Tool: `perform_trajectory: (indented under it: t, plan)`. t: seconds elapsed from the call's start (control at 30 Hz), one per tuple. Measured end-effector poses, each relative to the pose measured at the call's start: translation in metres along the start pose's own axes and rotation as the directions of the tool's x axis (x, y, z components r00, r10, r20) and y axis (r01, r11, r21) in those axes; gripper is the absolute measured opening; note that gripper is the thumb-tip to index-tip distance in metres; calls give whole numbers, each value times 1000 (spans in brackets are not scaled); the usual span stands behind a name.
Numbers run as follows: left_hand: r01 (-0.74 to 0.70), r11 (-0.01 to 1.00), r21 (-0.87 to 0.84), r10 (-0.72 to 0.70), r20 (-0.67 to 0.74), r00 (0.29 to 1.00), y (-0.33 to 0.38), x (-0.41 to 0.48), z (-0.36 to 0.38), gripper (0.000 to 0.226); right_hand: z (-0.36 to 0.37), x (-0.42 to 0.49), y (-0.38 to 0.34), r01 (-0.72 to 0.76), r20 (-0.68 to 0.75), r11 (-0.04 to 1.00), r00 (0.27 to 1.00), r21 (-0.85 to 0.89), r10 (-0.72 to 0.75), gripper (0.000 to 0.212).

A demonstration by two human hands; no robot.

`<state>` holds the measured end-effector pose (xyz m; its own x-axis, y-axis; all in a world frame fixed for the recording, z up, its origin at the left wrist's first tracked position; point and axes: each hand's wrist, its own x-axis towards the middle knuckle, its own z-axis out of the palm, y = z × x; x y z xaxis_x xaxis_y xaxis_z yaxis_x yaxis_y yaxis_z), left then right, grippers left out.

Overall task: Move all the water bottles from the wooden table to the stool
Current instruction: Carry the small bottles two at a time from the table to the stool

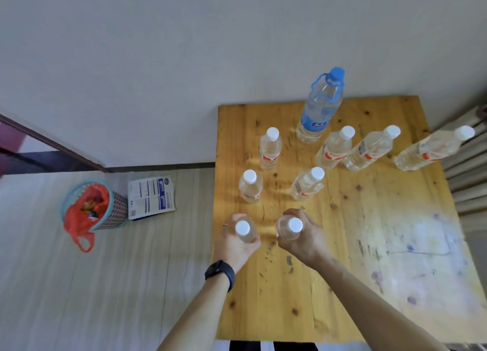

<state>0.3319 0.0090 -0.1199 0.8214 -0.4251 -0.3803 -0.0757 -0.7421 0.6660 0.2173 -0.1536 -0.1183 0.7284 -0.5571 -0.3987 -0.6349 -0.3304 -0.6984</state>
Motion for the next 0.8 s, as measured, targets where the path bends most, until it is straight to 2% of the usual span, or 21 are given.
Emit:
perform_trajectory:
  t: [0.17,0.27,0.33,0.43,0.5,0.6,0.8]
  plan:
    - [-109,986,122,83,201,976,38,9,-17,54,-17,-15,-25,-56,-16,997,998,61,57,53]
    - [-245,950,194,192,258,947,61,1,-28,51,-40,-54,-29,-71,-127,984,988,162,92,49]
    - [-380,902,204,311,303,901,81,-9,-32,46,-58,-89,-31,-69,-221,973,968,221,118,49]
    - [-538,817,207,451,351,820,109,-23,-28,49,-79,-144,-25,-49,-370,959,916,280,155,50]
    - [-635,746,200,520,419,744,128,-35,-13,53,-88,-179,-14,-58,-466,943,859,327,214,53]
    - [-774,606,183,603,528,598,156,-63,21,54,-93,-234,8,-96,-602,923,732,372,319,52]
    - [-959,284,10,642,741,198,197,-174,110,66,-85,-364,62,-204,-736,829,385,521,557,46]
